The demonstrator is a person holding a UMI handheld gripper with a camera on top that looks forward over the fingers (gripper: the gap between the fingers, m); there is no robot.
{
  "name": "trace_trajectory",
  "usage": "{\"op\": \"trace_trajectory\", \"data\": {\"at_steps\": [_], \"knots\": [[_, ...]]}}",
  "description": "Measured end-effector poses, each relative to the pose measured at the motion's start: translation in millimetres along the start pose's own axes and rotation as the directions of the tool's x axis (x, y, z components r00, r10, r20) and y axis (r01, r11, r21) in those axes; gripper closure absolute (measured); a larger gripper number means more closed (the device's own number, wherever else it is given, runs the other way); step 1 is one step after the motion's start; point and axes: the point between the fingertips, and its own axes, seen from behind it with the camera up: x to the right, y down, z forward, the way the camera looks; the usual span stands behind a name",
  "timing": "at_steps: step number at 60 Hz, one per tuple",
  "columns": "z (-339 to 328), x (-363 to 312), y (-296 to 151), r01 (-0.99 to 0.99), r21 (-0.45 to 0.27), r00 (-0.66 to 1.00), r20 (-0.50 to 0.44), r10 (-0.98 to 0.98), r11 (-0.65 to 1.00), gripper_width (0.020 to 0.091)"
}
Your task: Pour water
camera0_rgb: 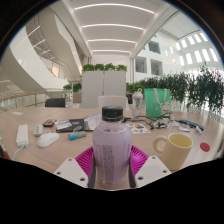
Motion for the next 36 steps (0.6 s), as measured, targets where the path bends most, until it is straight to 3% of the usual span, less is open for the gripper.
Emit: {"op": "trace_trajectory", "data": {"at_steps": [8,17,18,19,27,36], "knots": [[4.9,-12.0,0.9,-0.092,-0.118,0.993,0.064,0.100,0.989,0.0727],[0.8,-13.1,-75.0,-0.505,-0.167,0.829,0.179,0.530,0.847,0.0703],[0.5,-9.9,-83.6,-0.566,-0.180,0.783,0.189,0.593,0.804,0.0734],[0.7,-5.9,-92.3,-0.625,-0.192,0.731,0.194,0.654,0.756,0.0703],[5.4,41.9,-123.3,-0.914,-0.305,0.227,0.159,0.961,0.267,0.0705],[6.3,79.0,-114.5,-0.826,-0.423,-0.424,0.031,0.905,-0.373,0.0706]]}}
